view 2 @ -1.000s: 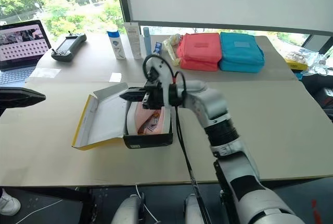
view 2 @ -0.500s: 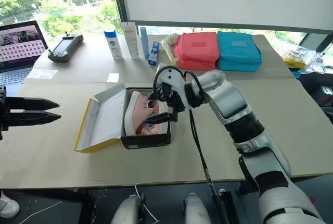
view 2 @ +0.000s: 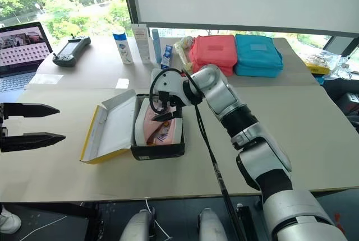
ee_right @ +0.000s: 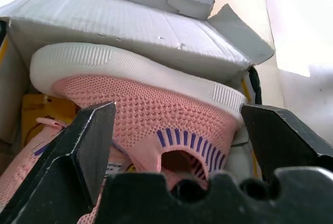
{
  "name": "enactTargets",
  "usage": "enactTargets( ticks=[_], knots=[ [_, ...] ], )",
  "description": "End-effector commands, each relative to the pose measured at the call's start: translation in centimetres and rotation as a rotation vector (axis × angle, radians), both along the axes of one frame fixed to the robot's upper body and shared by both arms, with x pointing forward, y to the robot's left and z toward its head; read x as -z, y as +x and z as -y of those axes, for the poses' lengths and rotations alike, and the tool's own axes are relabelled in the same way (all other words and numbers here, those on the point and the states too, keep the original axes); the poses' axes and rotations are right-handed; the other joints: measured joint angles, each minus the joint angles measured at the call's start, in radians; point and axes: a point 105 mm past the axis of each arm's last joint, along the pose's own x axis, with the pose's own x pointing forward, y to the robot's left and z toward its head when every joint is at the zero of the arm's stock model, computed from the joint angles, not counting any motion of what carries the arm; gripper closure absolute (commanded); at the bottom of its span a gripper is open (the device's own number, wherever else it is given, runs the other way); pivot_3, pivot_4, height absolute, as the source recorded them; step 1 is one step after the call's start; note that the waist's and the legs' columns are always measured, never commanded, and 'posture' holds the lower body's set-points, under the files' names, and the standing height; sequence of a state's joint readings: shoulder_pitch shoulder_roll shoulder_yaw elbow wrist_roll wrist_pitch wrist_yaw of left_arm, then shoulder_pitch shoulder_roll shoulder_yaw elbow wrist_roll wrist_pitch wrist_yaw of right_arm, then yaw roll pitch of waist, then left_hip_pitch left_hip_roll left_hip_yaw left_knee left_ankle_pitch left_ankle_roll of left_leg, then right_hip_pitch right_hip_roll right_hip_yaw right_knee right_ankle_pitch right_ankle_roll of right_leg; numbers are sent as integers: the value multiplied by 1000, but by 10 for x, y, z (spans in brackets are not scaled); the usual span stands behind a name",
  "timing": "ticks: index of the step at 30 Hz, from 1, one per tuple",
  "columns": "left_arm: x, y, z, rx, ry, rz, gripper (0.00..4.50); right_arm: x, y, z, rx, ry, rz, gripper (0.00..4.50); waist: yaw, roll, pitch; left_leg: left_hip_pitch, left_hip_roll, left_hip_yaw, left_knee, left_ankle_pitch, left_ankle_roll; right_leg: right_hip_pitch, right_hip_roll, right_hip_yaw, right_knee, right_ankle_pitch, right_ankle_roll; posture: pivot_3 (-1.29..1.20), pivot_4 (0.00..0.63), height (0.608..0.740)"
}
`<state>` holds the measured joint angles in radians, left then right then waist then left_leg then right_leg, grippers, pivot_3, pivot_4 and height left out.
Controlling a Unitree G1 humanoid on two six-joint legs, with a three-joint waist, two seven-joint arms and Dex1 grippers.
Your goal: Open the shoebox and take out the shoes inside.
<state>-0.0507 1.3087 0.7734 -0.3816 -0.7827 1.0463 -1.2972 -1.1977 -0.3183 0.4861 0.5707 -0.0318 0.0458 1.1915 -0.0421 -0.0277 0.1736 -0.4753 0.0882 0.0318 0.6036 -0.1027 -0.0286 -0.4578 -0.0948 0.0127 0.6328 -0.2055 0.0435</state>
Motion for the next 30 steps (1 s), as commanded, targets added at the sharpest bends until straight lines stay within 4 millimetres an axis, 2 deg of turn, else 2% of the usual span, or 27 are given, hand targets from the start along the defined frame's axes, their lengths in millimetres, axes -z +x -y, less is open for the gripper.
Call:
enactTargets(
  ticks=[1, 5, 10, 13, 22, 27, 28, 30],
  knots=[
    [-9, -5, -2, -21, 24, 49, 102, -1, -9, -3, -96, -53, 95, 0, 0, 0, 0, 0, 0, 0, 0, 0, -1, 0, 0, 0, 0, 0, 0, 0, 150, 724],
    [-9, -7, -1, -26, 18, 45, 102, 0, -5, -4, -64, -20, 61, 0, -1, 0, 0, 0, 0, 0, 0, 1, -2, 0, 0, 0, 1, 0, 0, 0, 150, 724],
    [-10, -6, 1, -13, 15, 42, 102, 20, 8, -3, -23, -107, 198, 0, -1, 0, 0, 1, 0, 0, 0, 1, -2, -1, 0, 0, 2, 0, 0, 0, 150, 724],
    [-12, 1, 0, -17, 23, 56, 102, 28, 16, -5, -15, -157, 282, 0, -3, 0, 0, 1, 0, 0, 0, 1, -2, 0, 0, 0, 2, 0, 0, 0, 150, 724],
    [-11, 9, 3, 7, 23, 56, 102, 38, 17, -2, -46, -201, 330, 0, 0, -1, 0, 5, 0, 0, 0, 2, -3, 1, 0, 0, 8, -2, -2, 0, 150, 724],
    [-11, 11, 3, 9, 28, 62, 102, 39, 14, -9, -51, -175, 325, 0, -1, -1, 0, 7, 0, 0, 0, 2, -4, 1, 0, 1, 10, -2, -2, 0, 150, 724],
    [-11, 11, 3, 9, 29, 65, 0, 39, 13, -11, -54, -161, 320, 503, -2, -1, 0, 7, 0, 0, 0, 2, -4, 1, 0, 1, 10, -2, -2, 0, 150, 724],
    [-11, 12, 3, 9, 35, 70, 0, 37, 10, -16, -59, -136, 316, 1032, -2, -1, 0, 7, 0, 0, 0, 2, -4, 1, 0, 1, 10, -2, -3, 0, 150, 724]
  ],
)
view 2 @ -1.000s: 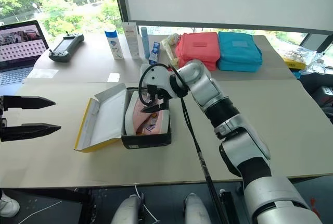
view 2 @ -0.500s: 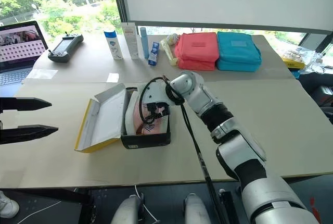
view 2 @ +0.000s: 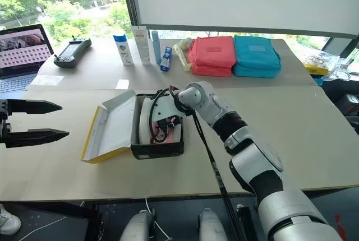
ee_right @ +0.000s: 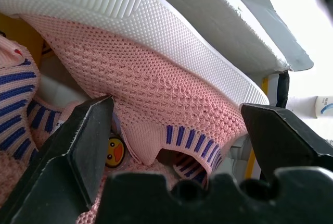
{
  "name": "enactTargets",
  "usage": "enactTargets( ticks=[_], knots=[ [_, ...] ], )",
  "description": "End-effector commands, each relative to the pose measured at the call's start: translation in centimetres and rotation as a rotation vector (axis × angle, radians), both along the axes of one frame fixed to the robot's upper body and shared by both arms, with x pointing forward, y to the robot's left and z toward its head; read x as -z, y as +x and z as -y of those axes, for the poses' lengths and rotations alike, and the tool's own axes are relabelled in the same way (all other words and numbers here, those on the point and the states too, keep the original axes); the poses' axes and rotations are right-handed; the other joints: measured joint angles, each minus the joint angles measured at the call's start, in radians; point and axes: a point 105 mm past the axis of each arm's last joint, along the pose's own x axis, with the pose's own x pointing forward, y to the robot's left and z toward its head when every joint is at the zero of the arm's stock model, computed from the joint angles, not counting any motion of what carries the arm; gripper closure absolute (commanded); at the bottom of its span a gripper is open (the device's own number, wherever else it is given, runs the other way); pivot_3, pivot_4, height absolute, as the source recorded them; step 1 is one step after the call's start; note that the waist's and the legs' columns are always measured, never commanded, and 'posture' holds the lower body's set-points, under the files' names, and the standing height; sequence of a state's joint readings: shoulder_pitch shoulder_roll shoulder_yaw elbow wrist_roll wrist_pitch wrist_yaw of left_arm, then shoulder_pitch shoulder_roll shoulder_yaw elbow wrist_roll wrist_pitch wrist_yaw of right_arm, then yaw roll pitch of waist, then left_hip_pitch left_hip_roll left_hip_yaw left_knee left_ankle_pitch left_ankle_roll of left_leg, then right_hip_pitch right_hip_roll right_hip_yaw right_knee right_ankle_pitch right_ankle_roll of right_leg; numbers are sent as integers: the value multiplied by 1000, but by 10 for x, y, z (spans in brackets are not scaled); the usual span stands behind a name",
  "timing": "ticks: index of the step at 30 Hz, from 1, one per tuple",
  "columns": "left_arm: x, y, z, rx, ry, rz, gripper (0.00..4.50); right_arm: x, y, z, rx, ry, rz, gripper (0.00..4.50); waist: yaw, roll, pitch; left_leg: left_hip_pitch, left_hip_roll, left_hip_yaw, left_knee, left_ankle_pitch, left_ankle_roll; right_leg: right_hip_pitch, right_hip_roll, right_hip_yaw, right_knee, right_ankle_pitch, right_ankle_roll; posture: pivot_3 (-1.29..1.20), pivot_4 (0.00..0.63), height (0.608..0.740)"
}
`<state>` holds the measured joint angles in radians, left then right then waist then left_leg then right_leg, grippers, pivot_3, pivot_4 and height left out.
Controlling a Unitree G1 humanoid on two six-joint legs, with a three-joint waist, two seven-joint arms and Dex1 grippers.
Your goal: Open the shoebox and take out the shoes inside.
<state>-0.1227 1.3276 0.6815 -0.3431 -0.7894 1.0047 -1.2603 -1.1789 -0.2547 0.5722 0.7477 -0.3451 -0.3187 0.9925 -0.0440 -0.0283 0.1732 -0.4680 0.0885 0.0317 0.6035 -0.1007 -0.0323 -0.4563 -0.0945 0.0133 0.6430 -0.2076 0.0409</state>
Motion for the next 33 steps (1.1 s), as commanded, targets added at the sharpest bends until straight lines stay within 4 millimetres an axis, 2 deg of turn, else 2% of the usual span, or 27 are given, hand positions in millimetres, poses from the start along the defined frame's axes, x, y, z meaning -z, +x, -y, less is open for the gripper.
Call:
enactTargets(
  ticks=[1, 10, 14, 19, 25, 30, 33],
  knots=[
    [-9, 2, 1, 1, 26, 49, 0, -6, -2, -6, 2, 54, 0, 1430, 0, 0, 0, 0, 0, 0, 0, 0, 0, 0, 0, 0, 0, 0, 0, 0, 150, 724],
    [-8, 4, 1, -1, 30, 52, 0, -17, -3, -11, 17, 136, 13, 4444, -2, 0, 0, 0, 0, 0, 0, 0, 0, 0, 0, 0, 1, -1, -1, 0, 150, 724],
    [-7, 6, 1, 1, 31, 53, 0, -41, -5, -15, 16, 276, 64, 4481, -1, 0, 0, 0, 0, 0, -1, 0, 0, -1, 1, 0, 1, -1, -1, 0, 150, 724],
    [-7, 7, 2, 7, 32, 55, 0, -64, -8, -12, 8, 437, 124, 4481, 0, 0, 0, 0, 0, 0, -1, 0, 0, -1, 1, 0, 1, -1, -1, 0, 150, 724],
    [-5, 11, 2, 11, 33, 47, 0, -70, -7, 3, 49, 536, 151, 4481, 0, 0, 0, 0, 0, 0, -1, 0, 0, -1, 1, 0, 0, -1, -1, 0, 150, 724],
    [-13, 21, 4, 12, 6, 74, 0, -94, -9, 7, 98, 696, 46, 4481, 0, 0, 0, 0, 0, 0, 0, 0, 0, 0, 1, 0, 1, -1, 0, 0, 150, 724],
    [-11, 25, 7, 37, 11, 71, 0, -126, -8, 16, 145, 865, -122, 4481, 0, 0, 0, 0, 0, 0, 0, 1, 1, 0, 1, 1, 2, -1, 0, 0, 150, 724]
  ],
)
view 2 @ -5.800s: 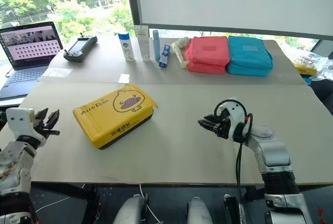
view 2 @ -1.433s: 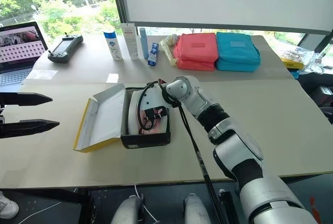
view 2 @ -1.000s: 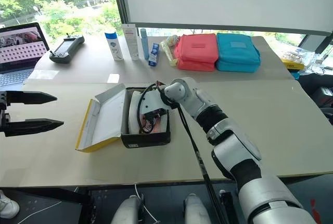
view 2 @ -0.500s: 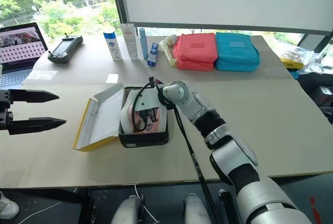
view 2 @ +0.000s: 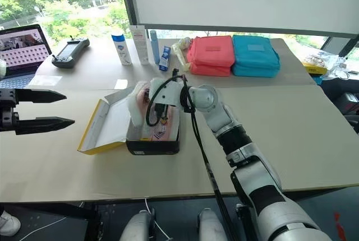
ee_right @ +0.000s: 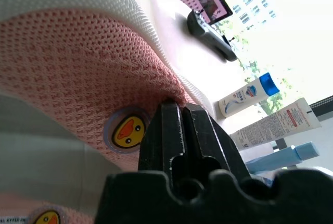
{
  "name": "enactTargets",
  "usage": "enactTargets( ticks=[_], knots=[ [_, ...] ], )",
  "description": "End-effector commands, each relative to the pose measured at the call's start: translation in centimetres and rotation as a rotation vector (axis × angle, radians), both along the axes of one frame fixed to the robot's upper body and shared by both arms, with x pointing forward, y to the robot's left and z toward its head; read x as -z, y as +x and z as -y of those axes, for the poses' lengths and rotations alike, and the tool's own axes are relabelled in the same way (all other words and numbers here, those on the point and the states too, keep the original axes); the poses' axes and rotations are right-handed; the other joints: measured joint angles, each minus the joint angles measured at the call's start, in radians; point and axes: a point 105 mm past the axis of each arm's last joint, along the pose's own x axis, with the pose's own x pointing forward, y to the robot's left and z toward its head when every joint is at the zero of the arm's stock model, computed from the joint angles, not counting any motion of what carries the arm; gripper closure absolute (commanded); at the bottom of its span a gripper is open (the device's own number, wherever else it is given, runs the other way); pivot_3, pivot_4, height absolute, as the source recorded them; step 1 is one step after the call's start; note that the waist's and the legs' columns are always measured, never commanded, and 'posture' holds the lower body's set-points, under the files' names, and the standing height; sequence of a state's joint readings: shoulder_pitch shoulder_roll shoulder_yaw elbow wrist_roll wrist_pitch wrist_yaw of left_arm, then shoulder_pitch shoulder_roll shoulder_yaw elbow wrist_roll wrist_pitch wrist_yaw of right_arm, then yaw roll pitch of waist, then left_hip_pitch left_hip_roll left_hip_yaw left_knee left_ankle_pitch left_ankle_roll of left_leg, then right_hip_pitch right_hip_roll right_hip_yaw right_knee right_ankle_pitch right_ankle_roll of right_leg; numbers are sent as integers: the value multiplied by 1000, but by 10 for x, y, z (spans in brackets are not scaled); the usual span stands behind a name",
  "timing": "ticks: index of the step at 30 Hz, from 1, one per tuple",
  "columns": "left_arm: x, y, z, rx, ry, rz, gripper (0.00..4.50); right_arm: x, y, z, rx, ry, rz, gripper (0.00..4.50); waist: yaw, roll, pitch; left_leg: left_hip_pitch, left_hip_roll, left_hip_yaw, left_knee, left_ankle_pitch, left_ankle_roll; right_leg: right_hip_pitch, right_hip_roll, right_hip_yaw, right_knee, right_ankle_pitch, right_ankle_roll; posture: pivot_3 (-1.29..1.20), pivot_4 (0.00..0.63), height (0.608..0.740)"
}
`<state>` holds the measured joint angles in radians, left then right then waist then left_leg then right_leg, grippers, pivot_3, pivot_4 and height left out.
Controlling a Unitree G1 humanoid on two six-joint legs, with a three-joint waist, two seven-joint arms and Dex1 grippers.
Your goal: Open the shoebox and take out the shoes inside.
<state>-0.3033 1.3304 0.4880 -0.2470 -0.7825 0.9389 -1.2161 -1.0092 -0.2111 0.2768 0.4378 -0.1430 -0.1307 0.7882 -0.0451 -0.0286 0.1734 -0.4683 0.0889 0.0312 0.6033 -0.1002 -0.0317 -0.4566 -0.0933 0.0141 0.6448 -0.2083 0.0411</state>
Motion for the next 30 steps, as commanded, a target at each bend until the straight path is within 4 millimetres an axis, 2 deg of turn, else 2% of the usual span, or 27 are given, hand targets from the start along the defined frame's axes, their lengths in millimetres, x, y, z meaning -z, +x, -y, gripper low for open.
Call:
enactTargets(
  ticks=[1, 3, 5, 7, 10, 11, 13, 16, 18, 20, 23, 26, 28, 30],
  knots=[
    [-5, 4, 4, 27, 27, 30, 0, -66, -6, 13, -32, 269, -114, 4481, 2, 0, 0, 0, 0, 0, 0, 0, 0, 0, 0, 0, 0, 0, 1, 0, 150, 724],
    [-3, 7, 5, 34, 30, 31, 0, -91, 1, 29, -19, 383, -219, 4481, 2, 0, 0, 0, 0, 0, 0, 0, 0, 0, 0, 0, 1, 1, 2, 0, 150, 724],
    [-3, 11, 7, 39, 22, 37, 0, -115, 18, 58, 67, 407, -238, 4481, 5, 0, 0, 0, 0, 0, 0, 0, 0, 0, 0, 0, 1, 1, 1, 0, 150, 724],
    [-5, 12, 10, 57, 16, 42, 0, -135, 29, 94, 177, 331, -135, 4481, 13, 0, 1, -1, 0, 0, 0, 0, 0, -1, 0, 0, 1, -1, -1, 0, 150, 724],
    [-3, 17, 11, 64, 30, 56, 0, -173, 40, 168, 436, 235, 42, 4481, 33, 1, 1, -3, -1, 0, -1, 0, -1, -1, -1, 0, -5, -2, -1, 0, 150, 724],
    [-1, 18, 10, 62, 42, 60, 0, -181, 41, 184, 501, 207, 86, 4481, 35, 0, 1, -3, -1, 0, -2, 0, -1, -1, -2, 0, -6, -2, -1, 0, 150, 724],
    [3, 20, 9, 58, 49, 60, 0, -189, 40, 202, 556, 185, 106, 4481, 29, 0, 1, -3, -2, 0, -5, 0, -1, -1, -3, 0, -10, -2, -1, 0, 150, 724],
    [9, 21, 10, 62, 47, 52, 0, -176, 41, 219, 641, -78, 206, 4481, -2, 1, 1, -2, -2, 1, -8, 0, 0, -1, -2, 1, -12, 0, -1, 0, 150, 724],
    [12, 21, 13, 71, 42, 46, 0, -148, 38, 224, 582, -357, 230, 4481, -19, 2, 2, -2, -2, 2, -9, 2, 4, -2, -1, 2, -11, 3, 3, 0, 150, 724],
    [13, 19, 15, 75, 36, 43, 0, -117, 37, 243, 586, -527, 96, 4481, -26, 3, 2, -2, -2, 1, -10, 4, 7, -2, -1, 2, -11, 3, 4, 0, 150, 724],
    [15, 17, 15, 71, 34, 42, 0, -99, 35, 255, 601, -577, -49, 4481, -29, 5, 4, -2, -2, 1, -10, 4, 7, -2, -1, 3, -11, 3, 4, 0, 150, 724],
    [16, 14, 14, 60, 30, 39, 0, -77, 35, 245, 535, -635, -161, 4481, -32, 7, 6, -2, -2, 2, -9, 4, 7, -2, -1, 4, -9, 3, 4, 0, 150, 724],
    [17, 14, 15, 58, 28, 39, 0, -71, 36, 239, 506, -654, -181, 4481, -33, 7, 6, 1, -2, 2, -8, 4, 7, -2, -1, 4, -3, 1, 3, 0, 150, 724],
    [20, 13, 18, 65, 26, 36, 0, -36, 43, 203, 378, -686, -223, 4481, -31, 7, 6, 2, -2, 1, -8, 4, 6, -2, -1, 4, -1, -1, 5, 0, 150, 724]
  ],
)
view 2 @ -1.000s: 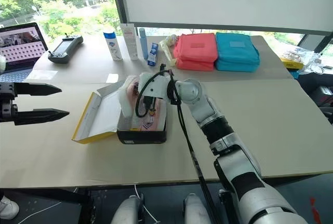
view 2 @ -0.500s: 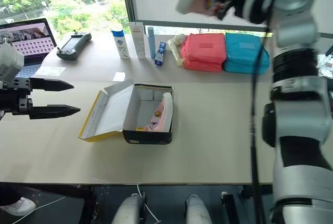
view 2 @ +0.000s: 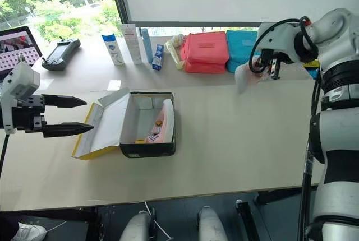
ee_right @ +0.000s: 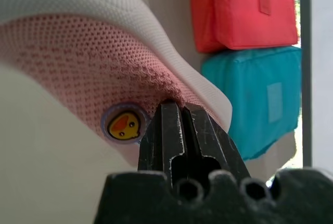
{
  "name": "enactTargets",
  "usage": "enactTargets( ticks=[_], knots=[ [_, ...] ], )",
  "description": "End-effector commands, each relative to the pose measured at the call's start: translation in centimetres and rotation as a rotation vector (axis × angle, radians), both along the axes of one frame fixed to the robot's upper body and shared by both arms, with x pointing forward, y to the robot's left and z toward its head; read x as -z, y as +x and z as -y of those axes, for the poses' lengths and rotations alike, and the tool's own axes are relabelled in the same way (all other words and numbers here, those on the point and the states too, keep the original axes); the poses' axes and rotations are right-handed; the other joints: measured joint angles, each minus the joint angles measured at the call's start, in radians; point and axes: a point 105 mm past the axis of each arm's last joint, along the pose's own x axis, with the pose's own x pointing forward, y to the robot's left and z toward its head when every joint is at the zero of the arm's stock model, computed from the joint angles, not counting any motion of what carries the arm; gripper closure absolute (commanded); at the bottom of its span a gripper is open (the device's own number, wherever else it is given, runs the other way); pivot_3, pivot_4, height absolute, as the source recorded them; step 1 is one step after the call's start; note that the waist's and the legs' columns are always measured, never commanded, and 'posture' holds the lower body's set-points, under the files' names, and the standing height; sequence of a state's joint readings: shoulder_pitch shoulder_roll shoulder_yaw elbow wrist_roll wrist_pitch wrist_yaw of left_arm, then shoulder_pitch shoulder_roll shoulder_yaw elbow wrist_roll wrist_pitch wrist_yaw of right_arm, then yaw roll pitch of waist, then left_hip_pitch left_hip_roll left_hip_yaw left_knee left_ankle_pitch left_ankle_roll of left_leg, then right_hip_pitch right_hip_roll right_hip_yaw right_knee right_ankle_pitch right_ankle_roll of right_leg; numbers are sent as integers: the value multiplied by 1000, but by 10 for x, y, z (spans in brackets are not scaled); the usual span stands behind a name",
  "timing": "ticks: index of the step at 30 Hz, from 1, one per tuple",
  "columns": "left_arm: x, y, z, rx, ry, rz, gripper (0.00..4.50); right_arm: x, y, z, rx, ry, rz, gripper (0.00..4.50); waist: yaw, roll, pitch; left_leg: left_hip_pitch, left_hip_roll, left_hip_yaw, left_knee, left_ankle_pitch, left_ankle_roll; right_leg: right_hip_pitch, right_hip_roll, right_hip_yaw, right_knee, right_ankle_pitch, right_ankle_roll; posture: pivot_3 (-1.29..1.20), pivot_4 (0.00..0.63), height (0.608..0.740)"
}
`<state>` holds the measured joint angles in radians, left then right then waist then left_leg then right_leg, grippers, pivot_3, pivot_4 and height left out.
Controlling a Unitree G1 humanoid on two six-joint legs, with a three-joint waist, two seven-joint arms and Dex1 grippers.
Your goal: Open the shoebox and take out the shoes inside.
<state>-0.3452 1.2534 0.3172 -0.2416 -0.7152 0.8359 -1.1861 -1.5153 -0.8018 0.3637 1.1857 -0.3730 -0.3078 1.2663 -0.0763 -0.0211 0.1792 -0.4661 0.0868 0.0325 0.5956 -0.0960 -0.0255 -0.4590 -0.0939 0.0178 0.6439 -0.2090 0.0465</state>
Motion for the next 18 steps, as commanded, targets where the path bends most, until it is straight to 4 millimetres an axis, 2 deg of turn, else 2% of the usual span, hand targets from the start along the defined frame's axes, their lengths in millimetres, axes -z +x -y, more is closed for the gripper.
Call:
enactTargets(
  ticks=[1, 3, 6, 7, 8, 10, 14, 15, 18],
  knots=[
    [-9, -5, 8, 20, -3, 52, 0, 37, 7, -59, -173, 15, -88, 4481, 0, 0, 0, 2, 0, 0, 0, 0, -1, 1, 0, 0, 1, 0, 0, 0, 150, 724],
    [-10, -5, 9, 21, -6, 53, 0, 55, 5, -80, -237, 34, -150, 4481, -9, -2, -2, 8, 0, 0, 1, -1, -2, 5, 1, 1, 2, -1, -2, 0, 150, 724],
    [-11, -7, 9, 17, -6, 55, 0, 60, 6, -109, -306, 124, -143, 4481, -12, -1, 1, 9, 0, -1, 2, -1, -2, 7, 1, 1, 4, 0, -3, 0, 150, 724],
    [-11, -7, 9, 15, -6, 54, 0, 58, 7, -120, -329, 154, -120, 3841, -6, 0, 2, 8, 0, -1, 2, 0, -2, 6, 1, 1, 5, 1, -1, 0, 150, 724],
    [-11, -8, 9, 11, -6, 53, 0, 52, 7, -134, -355, 211, -101, 3703, -2, 1, 2, 7, 0, -1, 3, 1, -1, 5, 1, 2, 5, 1, -1, 0, 150, 724],
    [-11, -9, 8, 4, -7, 50, 0, 37, 7, -148, -378, 292, -55, 3043, 4, 0, 3, 6, 0, -1, 2, 1, -2, 5, 1, 1, 4, 1, -2, 0, 150, 724],
    [-10, -12, 9, 0, -10, 46, 0, 2, 6, -155, -398, 404, 16, 1670, 13, 0, 3, 5, 0, -1, 1, 1, -2, 4, 1, 1, 4, 0, -3, 0, 150, 724],
    [-10, -12, 8, -3, -11, 45, 0, -9, 2, -156, -418, 419, 24, 1461, 16, 0, 3, 5, 0, -1, 1, 1, -2, 4, 1, 1, 4, 0, -3, 0, 150, 724],
    [-9, -12, 7, -9, -12, 44, 0, -31, -11, -160, -503, 415, 52, 325, 18, -1, 3, 5, 0, -1, 1, -3, -8, 5, 1, 1, 3, 0, -3, 0, 150, 724]
  ],
)
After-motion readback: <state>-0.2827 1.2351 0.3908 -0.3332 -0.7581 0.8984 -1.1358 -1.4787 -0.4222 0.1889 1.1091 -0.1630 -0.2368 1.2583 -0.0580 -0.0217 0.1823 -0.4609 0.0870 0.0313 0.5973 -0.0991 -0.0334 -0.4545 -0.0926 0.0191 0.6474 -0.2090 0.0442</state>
